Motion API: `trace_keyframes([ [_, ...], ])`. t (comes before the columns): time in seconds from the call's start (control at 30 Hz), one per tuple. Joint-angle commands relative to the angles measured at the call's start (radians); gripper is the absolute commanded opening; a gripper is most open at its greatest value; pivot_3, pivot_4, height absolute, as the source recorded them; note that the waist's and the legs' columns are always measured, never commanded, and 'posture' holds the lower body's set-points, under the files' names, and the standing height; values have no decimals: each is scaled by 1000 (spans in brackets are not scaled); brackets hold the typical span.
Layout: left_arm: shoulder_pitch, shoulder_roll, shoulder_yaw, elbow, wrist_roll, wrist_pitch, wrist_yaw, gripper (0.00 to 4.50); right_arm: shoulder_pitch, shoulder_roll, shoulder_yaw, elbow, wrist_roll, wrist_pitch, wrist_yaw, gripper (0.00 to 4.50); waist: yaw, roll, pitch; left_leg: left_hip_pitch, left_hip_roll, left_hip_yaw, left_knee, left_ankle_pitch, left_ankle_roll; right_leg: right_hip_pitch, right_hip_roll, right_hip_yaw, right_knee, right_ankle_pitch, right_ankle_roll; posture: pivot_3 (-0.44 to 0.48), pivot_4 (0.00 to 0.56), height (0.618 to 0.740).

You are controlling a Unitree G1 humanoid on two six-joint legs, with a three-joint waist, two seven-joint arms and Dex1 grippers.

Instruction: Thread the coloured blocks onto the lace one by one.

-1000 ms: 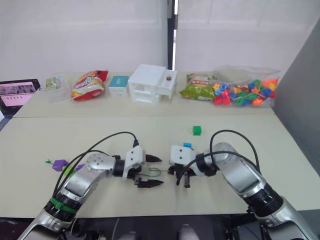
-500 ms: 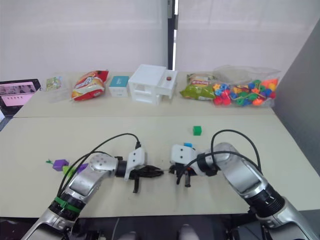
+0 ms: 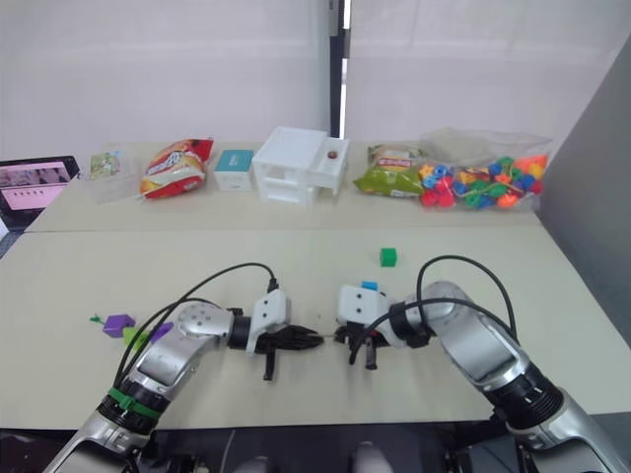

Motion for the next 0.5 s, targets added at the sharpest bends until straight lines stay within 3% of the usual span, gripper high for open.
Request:
trace_keyframes([
  [0.03, -17, -1, 44, -55, -50, 22, -4, 656, 7, -13, -18, -32, 3, 1, 4, 0, 0, 0, 0, 0, 0, 0, 0, 0, 0, 0, 0, 0, 0, 0, 0, 0, 150, 740],
  [0.2, -20, 3, 36, -52, -27, 15, 11, 2230, 13, -19, -20, -39, 5, 5, 3, 0, 0, 0, 0, 0, 0, 0, 0, 0, 0, 0, 0, 0, 0, 0, 0, 0, 150, 740],
  [0.43, -20, 10, 28, -46, -32, 13, -13, 2230, 14, -19, -21, -40, 5, 7, -1, 0, 0, 0, 0, 0, 0, 0, 0, 0, 0, 0, 0, 0, 0, 0, 0, 0, 150, 740],
  [0.5, -19, 8, 27, -41, -28, 12, -12, 1677, 14, -19, -23, -42, 6, 8, -2, 0, 0, 0, 0, 0, 0, 0, 0, 0, 0, 0, 0, 0, 0, 0, 0, 0, 150, 740],
])
